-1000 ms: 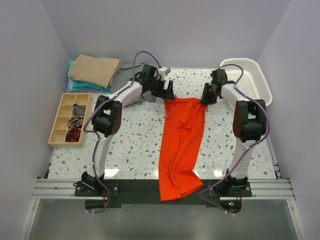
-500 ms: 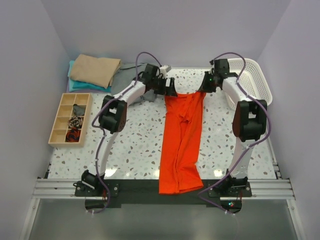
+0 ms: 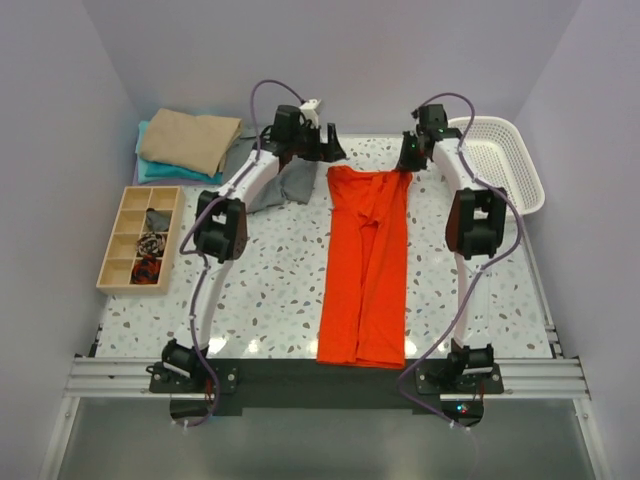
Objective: Fold and stack the t-shirts
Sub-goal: Fold the tshirt
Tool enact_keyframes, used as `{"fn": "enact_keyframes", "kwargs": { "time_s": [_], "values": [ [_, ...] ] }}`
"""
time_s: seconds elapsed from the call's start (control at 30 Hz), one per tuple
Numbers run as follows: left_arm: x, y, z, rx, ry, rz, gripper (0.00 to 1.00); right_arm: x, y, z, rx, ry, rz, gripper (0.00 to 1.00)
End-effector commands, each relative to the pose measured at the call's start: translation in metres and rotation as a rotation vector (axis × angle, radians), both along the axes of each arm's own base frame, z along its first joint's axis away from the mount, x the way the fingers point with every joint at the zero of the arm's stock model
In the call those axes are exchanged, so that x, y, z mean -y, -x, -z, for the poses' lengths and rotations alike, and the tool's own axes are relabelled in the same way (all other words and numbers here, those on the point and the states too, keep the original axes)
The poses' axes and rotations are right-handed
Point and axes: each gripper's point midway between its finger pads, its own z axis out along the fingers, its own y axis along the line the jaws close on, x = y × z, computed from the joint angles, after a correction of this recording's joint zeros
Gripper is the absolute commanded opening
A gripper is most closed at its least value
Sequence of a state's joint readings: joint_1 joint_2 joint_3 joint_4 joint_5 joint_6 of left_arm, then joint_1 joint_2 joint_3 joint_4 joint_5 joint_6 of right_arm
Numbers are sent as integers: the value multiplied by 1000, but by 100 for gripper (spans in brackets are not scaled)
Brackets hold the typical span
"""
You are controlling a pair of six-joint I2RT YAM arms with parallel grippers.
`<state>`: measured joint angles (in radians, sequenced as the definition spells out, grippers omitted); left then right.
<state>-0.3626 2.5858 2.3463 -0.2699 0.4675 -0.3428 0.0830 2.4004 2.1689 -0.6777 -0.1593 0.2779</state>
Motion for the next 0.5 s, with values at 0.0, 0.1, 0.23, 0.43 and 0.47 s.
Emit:
{"fn": "enact_keyframes", "kwargs": {
  "time_s": [0.0, 0.1, 0.23, 0.43, 0.47],
  "values": [
    [-28, -37, -22, 94, 52, -76, 100, 13, -29, -34, 99, 55, 26, 24],
    [-30, -37, -33, 121, 42, -60, 100, 10, -38, -48, 139, 35, 23, 48],
    [-25, -17, -55, 145, 23, -22, 100, 21, -31, -72, 190, 80, 56, 60],
    [7, 20, -83, 161, 37, 93, 100, 33, 0, -102, 193, 137, 70, 61],
    [17, 27, -85, 161, 44, 117, 100, 27, 3, -101, 190, 112, 49, 61]
  ]
}}
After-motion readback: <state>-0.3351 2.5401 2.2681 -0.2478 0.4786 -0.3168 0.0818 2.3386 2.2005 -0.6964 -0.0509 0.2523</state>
